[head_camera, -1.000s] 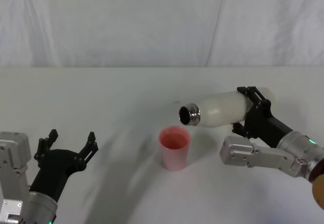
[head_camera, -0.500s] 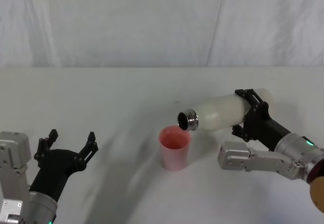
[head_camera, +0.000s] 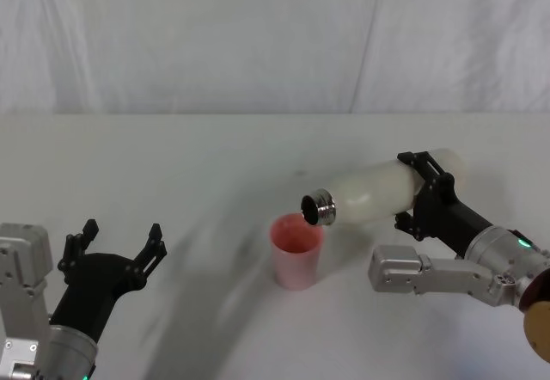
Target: Grasp the thermos with one hand and pour water into the cup lid.
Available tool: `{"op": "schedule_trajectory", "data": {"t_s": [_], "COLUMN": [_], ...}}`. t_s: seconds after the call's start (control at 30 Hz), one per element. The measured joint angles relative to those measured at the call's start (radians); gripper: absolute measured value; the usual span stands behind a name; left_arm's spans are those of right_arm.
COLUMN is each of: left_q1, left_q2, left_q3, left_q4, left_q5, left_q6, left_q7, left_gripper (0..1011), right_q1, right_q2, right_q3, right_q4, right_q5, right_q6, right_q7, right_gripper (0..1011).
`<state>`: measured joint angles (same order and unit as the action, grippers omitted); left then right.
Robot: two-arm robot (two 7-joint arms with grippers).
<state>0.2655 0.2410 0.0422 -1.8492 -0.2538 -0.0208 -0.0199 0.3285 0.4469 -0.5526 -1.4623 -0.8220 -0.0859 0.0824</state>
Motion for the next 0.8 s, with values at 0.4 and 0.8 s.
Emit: {"op": "schedule_trajectory", "data": {"t_s": [0.4,0.8], "left_q1": [0.000,0.000], "left_q2": [0.000,0.000], "left_q3": [0.000,0.000], "left_q4": [0.000,0.000], "left_q5": [0.000,0.000], "left_q6": [0.000,0.000], "left_q7": [0.000,0.000], "left_gripper": [1001,1001], "right_q1": [0.010,0.024], "right_q2": [0.005,0.006], "right_q3": [-0.010,-0.017], "right_q4": [0.008,0.018], "right_q5": [-0.028,-0.041], "right_q6": [-0.001,-0.005], "right_q7": [-0.023,-0.034], "right_gripper": [959,959]}}
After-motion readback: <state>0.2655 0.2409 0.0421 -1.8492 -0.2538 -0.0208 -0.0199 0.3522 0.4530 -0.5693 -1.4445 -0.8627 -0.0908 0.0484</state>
